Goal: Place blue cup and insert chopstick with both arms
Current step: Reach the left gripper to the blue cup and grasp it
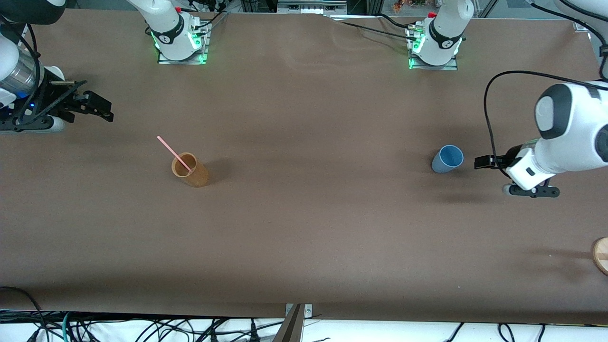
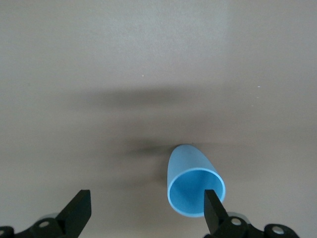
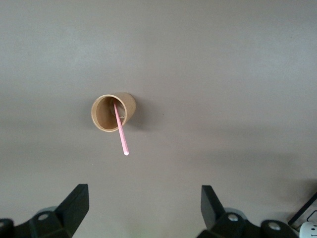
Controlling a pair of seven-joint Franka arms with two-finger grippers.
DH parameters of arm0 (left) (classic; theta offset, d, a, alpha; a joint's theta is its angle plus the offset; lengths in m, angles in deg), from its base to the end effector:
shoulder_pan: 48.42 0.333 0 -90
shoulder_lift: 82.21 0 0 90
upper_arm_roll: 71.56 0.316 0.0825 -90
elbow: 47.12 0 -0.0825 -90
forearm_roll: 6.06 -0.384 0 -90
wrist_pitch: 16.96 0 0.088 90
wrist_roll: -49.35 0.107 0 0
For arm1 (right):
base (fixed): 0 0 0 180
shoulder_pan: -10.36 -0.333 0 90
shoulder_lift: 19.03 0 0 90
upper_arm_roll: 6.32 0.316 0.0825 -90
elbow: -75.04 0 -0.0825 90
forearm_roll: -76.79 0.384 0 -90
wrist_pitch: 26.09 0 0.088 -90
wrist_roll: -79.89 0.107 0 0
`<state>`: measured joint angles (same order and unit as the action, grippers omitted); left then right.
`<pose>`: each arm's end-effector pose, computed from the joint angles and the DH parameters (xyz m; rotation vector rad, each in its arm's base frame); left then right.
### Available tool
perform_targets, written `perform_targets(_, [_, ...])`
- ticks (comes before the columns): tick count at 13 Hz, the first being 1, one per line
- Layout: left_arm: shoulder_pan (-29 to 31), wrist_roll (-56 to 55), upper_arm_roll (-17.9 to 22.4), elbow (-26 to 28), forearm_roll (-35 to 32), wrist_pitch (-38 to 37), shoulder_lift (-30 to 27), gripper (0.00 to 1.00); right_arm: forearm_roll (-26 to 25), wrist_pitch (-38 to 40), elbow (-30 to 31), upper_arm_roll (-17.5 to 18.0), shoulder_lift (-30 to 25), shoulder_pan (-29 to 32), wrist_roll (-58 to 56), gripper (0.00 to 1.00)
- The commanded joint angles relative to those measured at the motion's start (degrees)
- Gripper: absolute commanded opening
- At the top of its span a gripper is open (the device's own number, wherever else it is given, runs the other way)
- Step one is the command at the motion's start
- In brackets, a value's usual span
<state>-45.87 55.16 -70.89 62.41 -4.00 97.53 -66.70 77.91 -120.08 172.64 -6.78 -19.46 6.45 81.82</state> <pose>0.5919 0.0308 0.3412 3.0861 -0.0423 -0.2806 0.5522 0.0352 0.5718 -3.1232 -0.0385 0.0880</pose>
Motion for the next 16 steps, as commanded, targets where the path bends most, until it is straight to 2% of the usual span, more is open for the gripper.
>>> perform_targets(1, [-0.27,1.92,-0.14,9.90,-1.79,7.30,-4.96,1.00,-0.77,0.04,-0.05,0.37,-0.19,0.49,-0.43,1.00])
perform_targets(8, [-0.71,5.18,-0.05,18.08,-1.79,18.30,-4.96,1.00,-0.68,0.04,-0.05,0.37,-0.19,0.49,-0.43,1.00])
perform_targets(16, [-1.15,5.18,-0.05,23.00,-1.71,24.18,-4.79,0.99,-0.60,0.04,-0.05,0.37,-0.19,0.49,-0.26,1.00])
